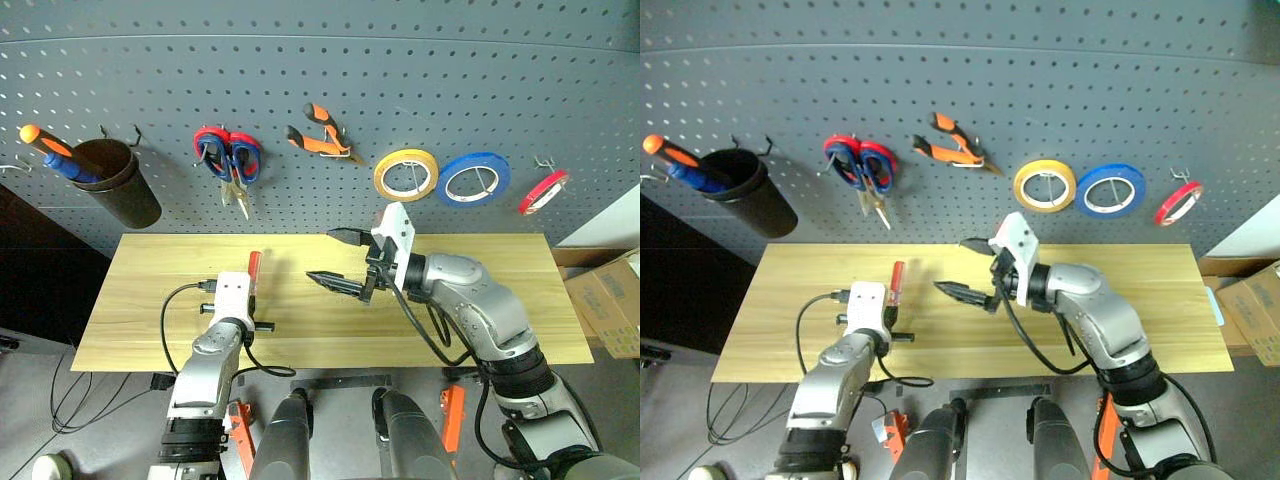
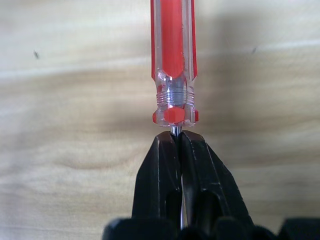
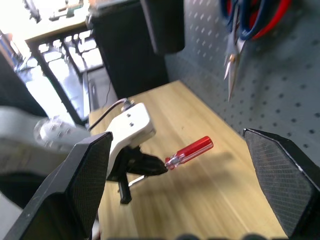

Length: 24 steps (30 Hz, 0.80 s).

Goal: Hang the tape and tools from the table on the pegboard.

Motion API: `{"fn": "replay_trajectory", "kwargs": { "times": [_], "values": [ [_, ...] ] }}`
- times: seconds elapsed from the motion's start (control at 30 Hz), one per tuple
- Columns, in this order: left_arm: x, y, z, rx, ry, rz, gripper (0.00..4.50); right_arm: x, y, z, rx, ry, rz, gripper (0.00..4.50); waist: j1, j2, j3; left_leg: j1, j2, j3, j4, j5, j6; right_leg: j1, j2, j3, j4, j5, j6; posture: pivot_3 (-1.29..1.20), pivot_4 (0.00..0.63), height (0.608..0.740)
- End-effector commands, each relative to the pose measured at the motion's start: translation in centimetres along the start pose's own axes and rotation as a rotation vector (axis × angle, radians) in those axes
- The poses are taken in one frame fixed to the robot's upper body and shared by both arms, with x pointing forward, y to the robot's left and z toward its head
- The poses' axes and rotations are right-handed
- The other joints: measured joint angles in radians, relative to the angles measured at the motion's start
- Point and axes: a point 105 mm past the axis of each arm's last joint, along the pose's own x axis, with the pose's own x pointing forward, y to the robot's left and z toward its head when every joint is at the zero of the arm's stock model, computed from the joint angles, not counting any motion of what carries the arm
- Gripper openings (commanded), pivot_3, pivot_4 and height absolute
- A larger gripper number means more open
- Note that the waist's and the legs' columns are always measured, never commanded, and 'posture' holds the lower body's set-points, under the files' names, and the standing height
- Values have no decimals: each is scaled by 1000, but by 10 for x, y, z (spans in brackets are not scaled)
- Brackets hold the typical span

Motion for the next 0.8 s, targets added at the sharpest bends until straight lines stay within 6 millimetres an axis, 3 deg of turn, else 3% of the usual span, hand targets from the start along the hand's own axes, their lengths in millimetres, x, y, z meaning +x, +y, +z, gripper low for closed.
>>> {"fn": "replay_trajectory", "kwargs": {
  "times": [0.03,0.2,0.8],
  "values": [
    [-9,2,15,-5,-81,36,26,-3,1,16,-20,-57,-14,4500,2,-1,-2,0,0,0,0,0,0,0,0,0,0,0,0,62,217,740],
    [-8,4,1,-2,-3,28,26,-4,0,15,-23,-52,-23,4500,5,-2,-4,0,-6,0,0,1,-2,0,0,0,0,0,0,57,200,740],
    [-12,15,5,5,-23,65,26,-7,4,15,-11,-41,4,4500,5,-3,-9,0,-6,-1,0,2,-3,0,1,-1,2,3,-5,68,219,740]
  ]
}}
